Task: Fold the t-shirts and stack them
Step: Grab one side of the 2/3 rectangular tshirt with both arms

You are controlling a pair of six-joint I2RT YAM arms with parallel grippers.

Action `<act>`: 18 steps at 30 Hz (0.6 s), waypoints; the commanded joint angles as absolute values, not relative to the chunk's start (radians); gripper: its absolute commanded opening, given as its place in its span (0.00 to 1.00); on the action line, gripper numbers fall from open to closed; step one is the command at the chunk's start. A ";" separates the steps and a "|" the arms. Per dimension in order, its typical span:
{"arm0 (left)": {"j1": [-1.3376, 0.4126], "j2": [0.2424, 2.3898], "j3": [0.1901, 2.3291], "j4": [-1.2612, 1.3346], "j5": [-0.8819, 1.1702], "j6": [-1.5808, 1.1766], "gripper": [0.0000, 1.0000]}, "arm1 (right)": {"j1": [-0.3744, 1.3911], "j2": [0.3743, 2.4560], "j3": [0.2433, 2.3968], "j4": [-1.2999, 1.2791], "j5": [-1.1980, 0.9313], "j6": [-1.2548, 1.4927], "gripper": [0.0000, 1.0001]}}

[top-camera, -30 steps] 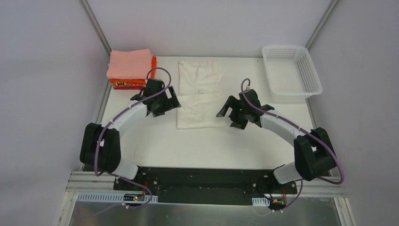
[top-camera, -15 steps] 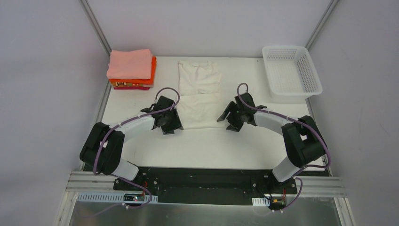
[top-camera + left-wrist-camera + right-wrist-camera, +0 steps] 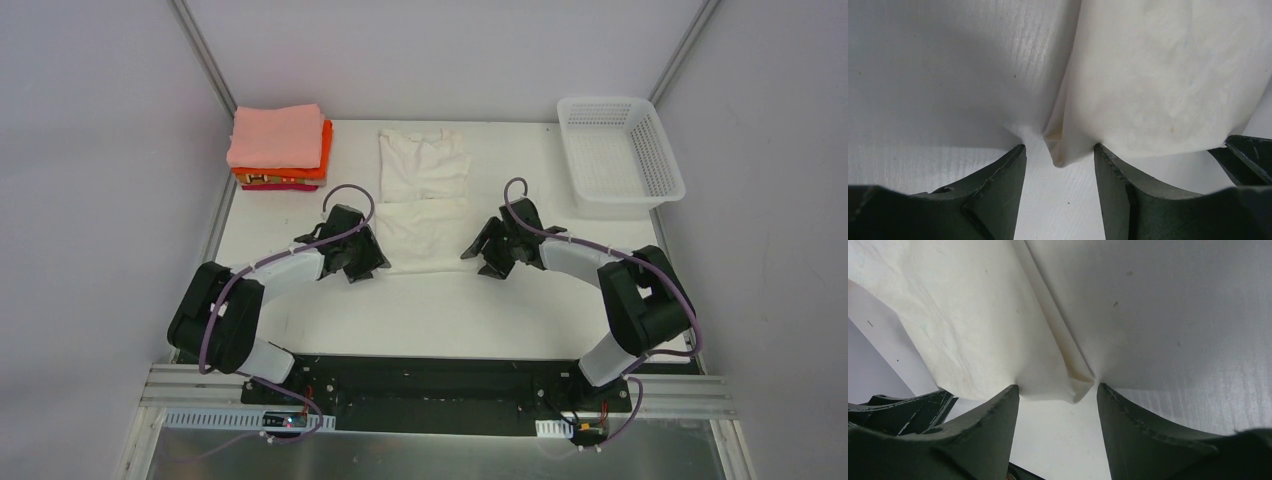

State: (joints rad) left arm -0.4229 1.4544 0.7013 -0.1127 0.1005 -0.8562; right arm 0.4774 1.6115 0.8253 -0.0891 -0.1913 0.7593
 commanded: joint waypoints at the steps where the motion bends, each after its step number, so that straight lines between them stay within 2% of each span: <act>1: -0.398 1.472 0.655 -0.042 0.114 -0.880 0.51 | 0.475 1.625 0.798 -0.117 -0.154 0.759 0.62; 3: -0.393 1.497 0.655 -0.019 0.112 -0.879 0.47 | 0.476 1.630 0.796 -0.117 -0.149 0.755 0.60; 5: -0.384 1.533 0.675 -0.018 0.143 -0.873 0.35 | 0.474 1.634 0.794 -0.117 -0.146 0.755 0.57; 6: -0.384 1.548 0.684 -0.017 0.160 -0.870 0.26 | 0.475 1.635 0.791 -0.116 -0.146 0.755 0.54; 8: -0.384 1.562 0.684 -0.022 0.163 -0.871 0.02 | 0.475 1.630 0.783 -0.109 -0.149 0.756 0.41; 9: -0.383 1.559 0.675 -0.023 0.159 -0.877 0.00 | 0.475 1.623 0.778 -0.104 -0.149 0.755 0.31; 11: -0.383 1.538 0.653 -0.028 0.162 -0.883 0.00 | 0.474 1.610 0.767 -0.101 -0.154 0.750 0.02; 18: -0.434 1.273 0.529 -0.117 0.162 -0.900 0.00 | 0.484 1.443 0.674 -0.143 -0.318 0.734 0.00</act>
State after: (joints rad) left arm -0.3946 1.4391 0.6067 0.0216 0.1806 -0.8982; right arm 0.4774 1.5726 0.7395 -0.0616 -0.2176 0.7544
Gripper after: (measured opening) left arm 0.011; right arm 0.012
